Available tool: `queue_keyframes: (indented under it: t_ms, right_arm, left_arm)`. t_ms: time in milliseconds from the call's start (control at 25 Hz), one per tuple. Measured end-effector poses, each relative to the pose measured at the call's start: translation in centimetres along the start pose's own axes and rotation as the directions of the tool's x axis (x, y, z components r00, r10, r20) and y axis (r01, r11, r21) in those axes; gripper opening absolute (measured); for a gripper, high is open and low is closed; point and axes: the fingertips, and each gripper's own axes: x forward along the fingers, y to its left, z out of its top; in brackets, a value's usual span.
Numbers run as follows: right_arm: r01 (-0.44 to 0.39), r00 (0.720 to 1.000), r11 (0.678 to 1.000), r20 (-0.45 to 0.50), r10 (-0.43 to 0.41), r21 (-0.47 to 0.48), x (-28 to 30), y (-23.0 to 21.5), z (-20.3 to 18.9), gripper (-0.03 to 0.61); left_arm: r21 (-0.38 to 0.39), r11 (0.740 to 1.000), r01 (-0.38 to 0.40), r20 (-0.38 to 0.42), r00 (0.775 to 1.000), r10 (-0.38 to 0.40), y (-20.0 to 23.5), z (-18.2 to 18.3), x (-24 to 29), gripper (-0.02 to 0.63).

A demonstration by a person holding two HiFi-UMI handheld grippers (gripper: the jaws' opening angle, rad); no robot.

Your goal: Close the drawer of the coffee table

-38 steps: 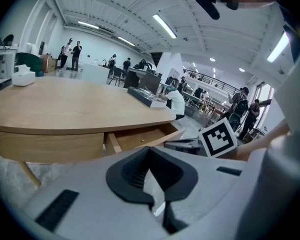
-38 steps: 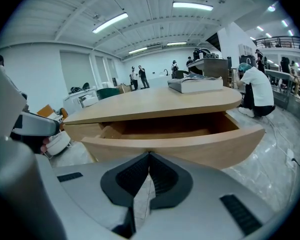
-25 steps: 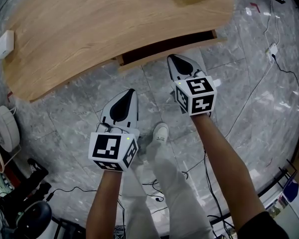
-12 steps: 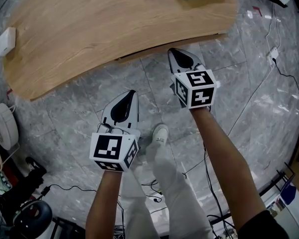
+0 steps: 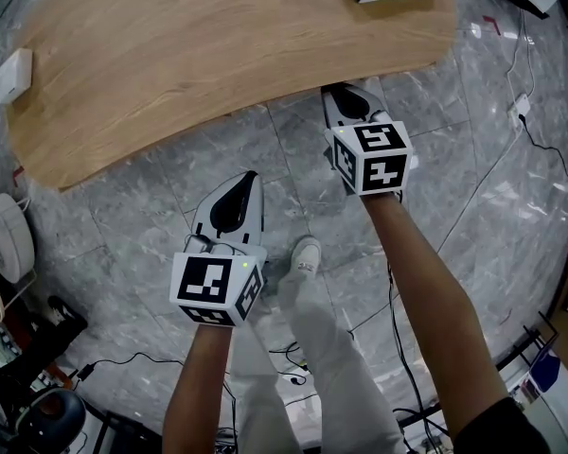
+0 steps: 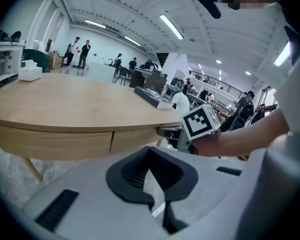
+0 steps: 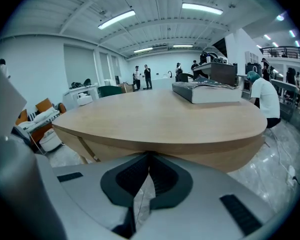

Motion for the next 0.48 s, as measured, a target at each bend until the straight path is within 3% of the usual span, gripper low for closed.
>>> queue_keyframes:
  t_ms: [480]
  right_arm:
    - [0.003,1.0,1.0,0.016,-0.004,0.017,0.51,0.02,0.34,0.018]
  left_arm:
    - [-0.001,1.0,-0.004,-0.009,1.0,0.004,0.58,-0.44,-0.08,-0.002]
